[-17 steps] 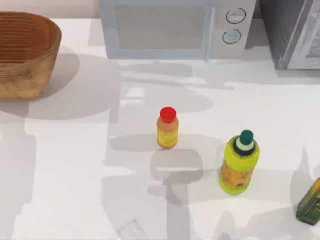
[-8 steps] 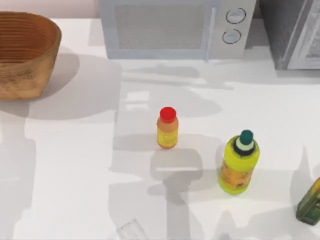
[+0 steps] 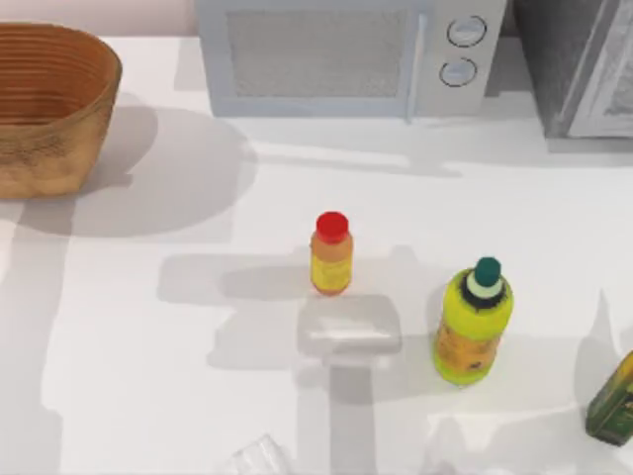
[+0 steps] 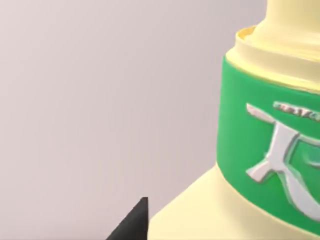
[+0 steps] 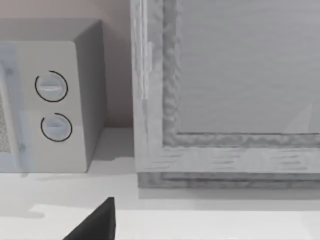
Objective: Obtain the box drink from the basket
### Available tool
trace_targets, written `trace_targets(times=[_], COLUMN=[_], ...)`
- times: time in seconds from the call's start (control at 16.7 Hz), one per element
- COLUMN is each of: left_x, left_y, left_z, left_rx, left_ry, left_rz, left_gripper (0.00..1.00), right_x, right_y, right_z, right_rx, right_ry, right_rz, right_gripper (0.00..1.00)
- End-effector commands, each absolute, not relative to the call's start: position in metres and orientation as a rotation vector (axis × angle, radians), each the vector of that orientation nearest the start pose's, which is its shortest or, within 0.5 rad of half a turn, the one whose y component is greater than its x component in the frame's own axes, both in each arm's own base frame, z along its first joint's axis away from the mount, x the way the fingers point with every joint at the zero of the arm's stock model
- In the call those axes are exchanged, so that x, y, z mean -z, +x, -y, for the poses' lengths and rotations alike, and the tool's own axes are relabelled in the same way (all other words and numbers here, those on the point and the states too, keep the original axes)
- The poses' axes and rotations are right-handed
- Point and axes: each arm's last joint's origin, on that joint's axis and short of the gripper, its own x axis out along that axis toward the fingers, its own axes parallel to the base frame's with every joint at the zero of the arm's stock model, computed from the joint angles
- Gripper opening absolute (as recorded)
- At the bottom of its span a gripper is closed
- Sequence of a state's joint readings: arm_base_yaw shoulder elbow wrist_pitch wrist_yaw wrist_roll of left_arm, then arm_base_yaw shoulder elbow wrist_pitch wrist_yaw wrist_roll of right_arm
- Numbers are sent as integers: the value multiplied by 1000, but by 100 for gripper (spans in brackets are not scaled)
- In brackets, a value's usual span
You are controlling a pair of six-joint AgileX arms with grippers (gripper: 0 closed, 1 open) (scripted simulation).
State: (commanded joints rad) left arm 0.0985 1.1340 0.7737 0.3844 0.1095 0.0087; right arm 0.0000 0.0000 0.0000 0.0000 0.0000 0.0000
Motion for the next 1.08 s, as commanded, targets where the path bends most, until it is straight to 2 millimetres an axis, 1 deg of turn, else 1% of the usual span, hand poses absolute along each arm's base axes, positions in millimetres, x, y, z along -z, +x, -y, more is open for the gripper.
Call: trace_targets(times=[0.12, 0.18, 0.3, 0.42, 0.48, 0.6, 0.72, 0.78, 0.9, 1.08], left_x=[-307, -301, -282, -253, -237, -205, -179, -170, -160, -160], left_y=[215, 193, 154, 127, 119, 110, 106, 106, 106, 106], left_z=[-16, -12, -7, -3, -2, 0, 1, 1, 1, 1], left_rx=[2, 2, 2, 2, 2, 2, 1, 0, 0, 0], left_ry=[0, 1, 3, 3, 2, 0, 0, 0, 0, 0], left_rz=[55, 71, 98, 104, 95, 63, 29, 15, 0, 0], left_gripper=[0, 0, 0, 0, 0, 0, 0, 0, 0, 0], right_x=[-160, -160, -160, -160, -160, -160, -160, -160, -160, -160], right_y=[106, 106, 106, 106, 106, 106, 106, 106, 106, 106], right_z=[1, 1, 1, 1, 1, 1, 1, 1, 1, 1], right_rx=[0, 0, 0, 0, 0, 0, 0, 0, 0, 0], right_ry=[0, 0, 0, 0, 0, 0, 0, 0, 0, 0], right_rz=[0, 0, 0, 0, 0, 0, 0, 0, 0, 0], right_gripper=[100, 100, 100, 100, 100, 100, 100, 100, 100, 100])
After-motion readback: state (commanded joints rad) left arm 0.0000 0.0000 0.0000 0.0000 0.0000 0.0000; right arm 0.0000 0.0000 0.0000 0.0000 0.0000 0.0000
